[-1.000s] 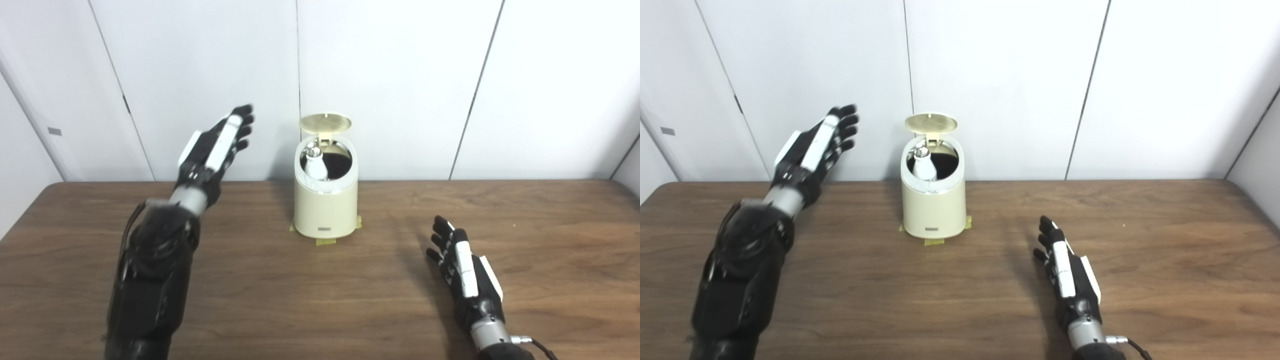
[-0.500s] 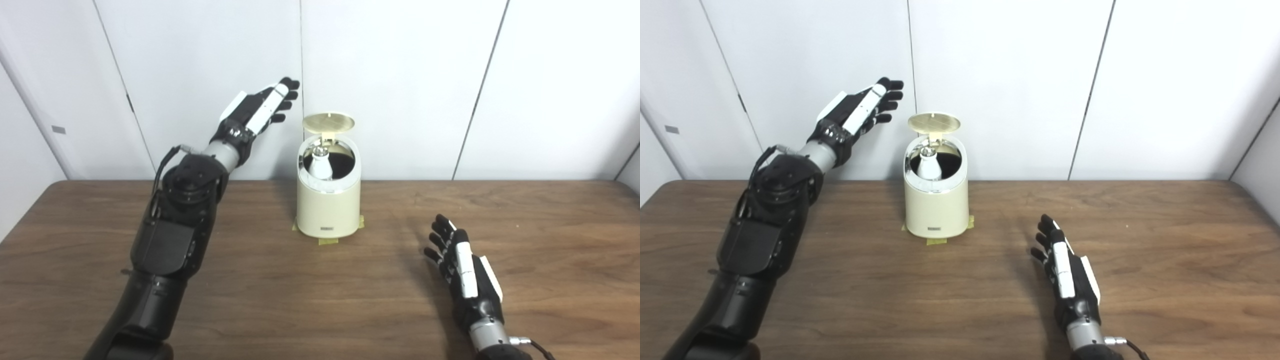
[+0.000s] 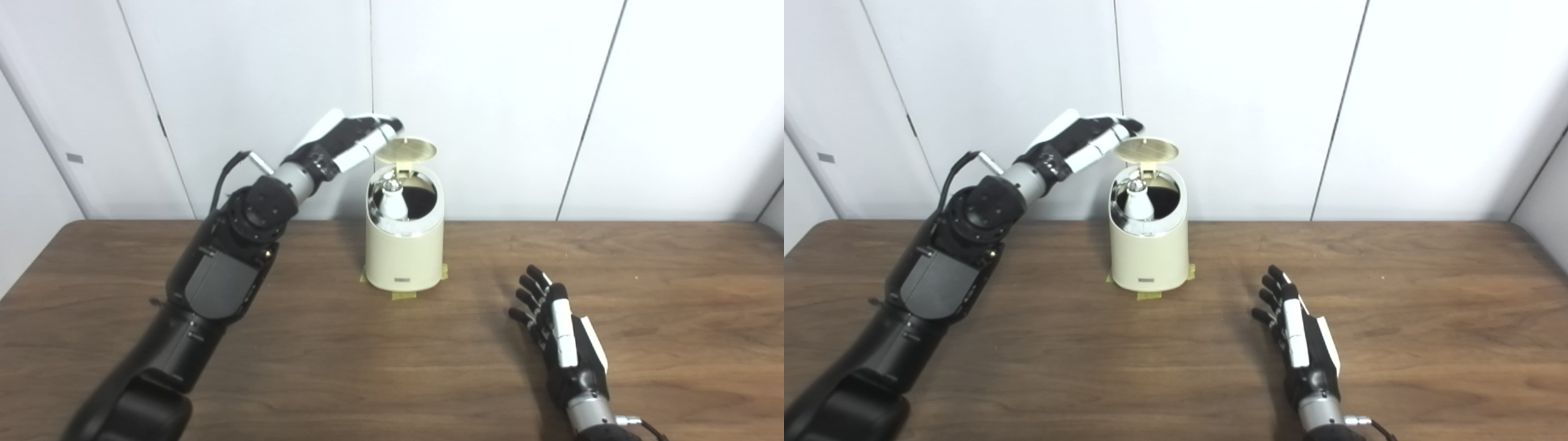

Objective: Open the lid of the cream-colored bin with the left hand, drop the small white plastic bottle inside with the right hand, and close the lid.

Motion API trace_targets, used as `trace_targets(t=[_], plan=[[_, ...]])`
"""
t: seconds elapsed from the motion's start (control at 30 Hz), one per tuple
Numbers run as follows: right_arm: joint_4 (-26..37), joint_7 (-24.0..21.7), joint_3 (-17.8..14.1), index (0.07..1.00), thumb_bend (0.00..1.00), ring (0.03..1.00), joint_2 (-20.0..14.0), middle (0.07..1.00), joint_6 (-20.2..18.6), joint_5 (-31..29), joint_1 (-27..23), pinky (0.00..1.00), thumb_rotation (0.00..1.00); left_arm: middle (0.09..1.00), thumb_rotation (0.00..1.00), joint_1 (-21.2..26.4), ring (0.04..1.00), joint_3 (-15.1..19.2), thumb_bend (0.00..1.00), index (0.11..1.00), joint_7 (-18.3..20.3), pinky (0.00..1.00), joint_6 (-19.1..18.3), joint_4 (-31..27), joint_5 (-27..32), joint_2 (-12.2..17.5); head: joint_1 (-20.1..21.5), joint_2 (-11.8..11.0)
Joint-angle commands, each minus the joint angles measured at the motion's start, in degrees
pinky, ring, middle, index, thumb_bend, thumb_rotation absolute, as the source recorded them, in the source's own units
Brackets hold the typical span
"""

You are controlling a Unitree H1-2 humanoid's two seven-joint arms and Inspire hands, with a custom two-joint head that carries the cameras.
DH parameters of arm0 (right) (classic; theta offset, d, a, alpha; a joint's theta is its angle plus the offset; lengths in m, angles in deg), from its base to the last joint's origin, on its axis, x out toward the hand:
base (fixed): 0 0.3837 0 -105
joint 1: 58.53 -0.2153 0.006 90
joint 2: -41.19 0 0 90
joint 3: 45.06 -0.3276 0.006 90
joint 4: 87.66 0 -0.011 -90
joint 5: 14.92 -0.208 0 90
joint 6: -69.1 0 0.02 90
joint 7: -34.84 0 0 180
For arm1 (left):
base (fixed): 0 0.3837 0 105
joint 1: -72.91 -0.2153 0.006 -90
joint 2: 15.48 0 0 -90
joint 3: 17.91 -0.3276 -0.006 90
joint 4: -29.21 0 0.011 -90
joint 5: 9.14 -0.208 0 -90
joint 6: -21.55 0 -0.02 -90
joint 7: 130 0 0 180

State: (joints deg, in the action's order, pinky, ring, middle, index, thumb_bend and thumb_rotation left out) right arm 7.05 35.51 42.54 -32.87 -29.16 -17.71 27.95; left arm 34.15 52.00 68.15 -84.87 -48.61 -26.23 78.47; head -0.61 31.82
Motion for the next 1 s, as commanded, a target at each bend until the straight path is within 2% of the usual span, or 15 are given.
trace_targets(t=[0.0, 0.1, 0.27, 0.37, 0.53, 0.67, 0.77, 0.97], plan=[[0.73, 0.31, 0.16, 0.913, 0.59, 0.911, 0.32, 0.914, 0.85, 0.18, -1.24, 0.81, 1.00, 0.820, 0.98, 4.42, 0.834, -1.80, 0.46, 0.808, 0.96, 0.81, 3.21, -1.59, -4.24, 2.28, 0.05, 0.01], [0.71, 0.27, 0.32, 0.917, 0.58, 0.910, 0.30, 0.913, 0.75, 0.25, -1.21, 0.81, 1.00, 0.832, 0.96, 5.04, 0.832, -4.22, 0.49, 0.808, 2.86, 0.79, 3.68, -2.33, -8.73, 3.47, 0.27, 0.03], [0.43, 0.43, 0.58, 0.922, 0.55, 0.906, 0.01, 0.911, 0.69, 0.80, -1.37, 0.79, 1.00, 0.832, 0.87, 5.09, 0.811, -5.44, 0.53, 0.803, 4.94, 0.75, 5.35, -3.74, -12.48, 4.05, 0.46, 0.08], [0.27, 0.53, 0.59, 0.928, 0.54, 0.906, -0.21, 0.913, 0.51, 0.84, -1.31, 0.79, 1.00, 0.826, 0.88, 5.04, 0.798, -6.48, 0.56, 0.804, 6.43, 0.73, 5.98, -5.23, -15.67, 4.77, 0.48, 0.18], [-0.53, 0.40, 0.38, 0.936, 0.52, 0.902, -0.42, 0.911, -0.07, 0.24, -1.52, 0.79, 1.00, 0.791, 0.93, 4.70, 0.791, -8.38, 0.57, 0.776, 8.46, 0.71, 9.39, -7.67, -21.04, 6.57, 0.48, 0.26], [-0.34, 0.64, 0.27, 0.933, 0.52, 0.897, -0.29, 0.906, -1.34, 0.04, -1.74, 0.79, 1.00, 0.802, 0.96, 3.98, 0.832, -9.09, 0.59, 0.775, 12.31, 0.77, 9.33, -10.24, -24.43, 7.13, 0.36, 0.58], [0.04, 0.79, 0.10, 0.931, 0.52, 0.894, -0.06, 0.902, -2.13, -0.43, -1.77, 0.79, 1.00, 0.821, 1.00, 3.67, 0.849, -11.03, 0.62, 0.796, 16.13, 0.80, 10.11, -12.03, -28.24, 7.81, 0.48, 0.76], [0.63, 0.81, -0.13, 0.928, 0.51, 0.898, -0.13, 0.901, -2.91, -0.86, -1.49, 0.80, 1.00, 0.830, 1.00, 2.45, 0.850, -13.48, 0.59, 0.812, 20.36, 0.88, 12.09, -14.35, -35.28, 7.86, 0.65, 1.36]])
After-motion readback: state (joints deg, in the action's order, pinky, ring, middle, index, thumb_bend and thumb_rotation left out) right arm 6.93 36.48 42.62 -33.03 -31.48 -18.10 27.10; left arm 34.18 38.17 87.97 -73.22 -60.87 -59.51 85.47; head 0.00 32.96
